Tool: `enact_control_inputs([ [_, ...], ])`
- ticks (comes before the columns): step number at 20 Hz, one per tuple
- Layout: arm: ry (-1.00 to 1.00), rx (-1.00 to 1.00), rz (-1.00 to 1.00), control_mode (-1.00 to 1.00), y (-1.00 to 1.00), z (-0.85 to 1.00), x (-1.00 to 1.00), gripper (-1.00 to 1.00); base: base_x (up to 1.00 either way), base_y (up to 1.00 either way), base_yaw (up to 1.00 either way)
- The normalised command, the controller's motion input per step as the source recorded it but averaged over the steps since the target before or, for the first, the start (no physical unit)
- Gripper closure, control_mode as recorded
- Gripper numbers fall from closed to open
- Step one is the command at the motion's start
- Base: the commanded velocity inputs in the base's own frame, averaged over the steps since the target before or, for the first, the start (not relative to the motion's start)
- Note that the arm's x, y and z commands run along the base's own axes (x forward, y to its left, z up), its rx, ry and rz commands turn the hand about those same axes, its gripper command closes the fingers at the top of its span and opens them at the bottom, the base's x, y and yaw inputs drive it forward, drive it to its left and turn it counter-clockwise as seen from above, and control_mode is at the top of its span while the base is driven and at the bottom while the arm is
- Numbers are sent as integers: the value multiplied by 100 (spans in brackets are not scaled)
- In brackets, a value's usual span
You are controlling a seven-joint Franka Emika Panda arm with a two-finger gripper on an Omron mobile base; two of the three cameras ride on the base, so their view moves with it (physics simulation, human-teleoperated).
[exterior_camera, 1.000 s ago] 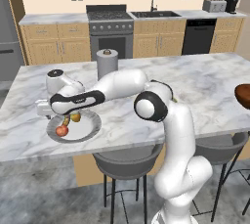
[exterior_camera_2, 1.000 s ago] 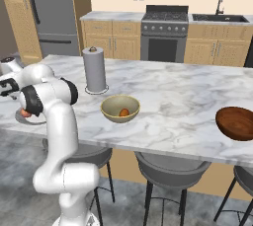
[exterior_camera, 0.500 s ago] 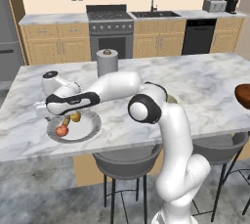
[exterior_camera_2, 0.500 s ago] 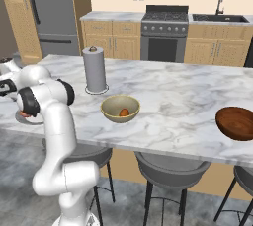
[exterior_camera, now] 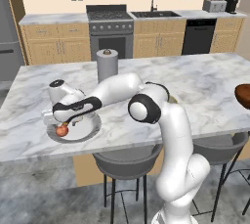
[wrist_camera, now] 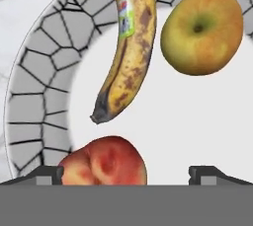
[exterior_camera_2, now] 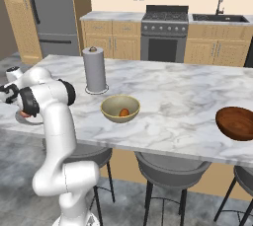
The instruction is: Take the fruits from the plate on the dining counter and place two fruits in each bowl.
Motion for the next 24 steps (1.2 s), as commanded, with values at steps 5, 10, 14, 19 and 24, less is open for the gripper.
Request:
enact_control_inputs([
  [5, 0, 0, 0, -100, -2, -34, 0, -100, 0, 0, 0],
  [10, 0, 0, 0, -100, 5, 0, 0, -100, 0, 0, 0],
  [14, 0, 0, 0, -100, 0, 0, -11, -100, 0, 0, 0],
  [19, -1, 0, 0, -100, 0, 0, -16, -100, 0, 0, 0],
  [24, 0, 0, 0, -100, 0, -4, -16, -100, 0, 0, 0],
])
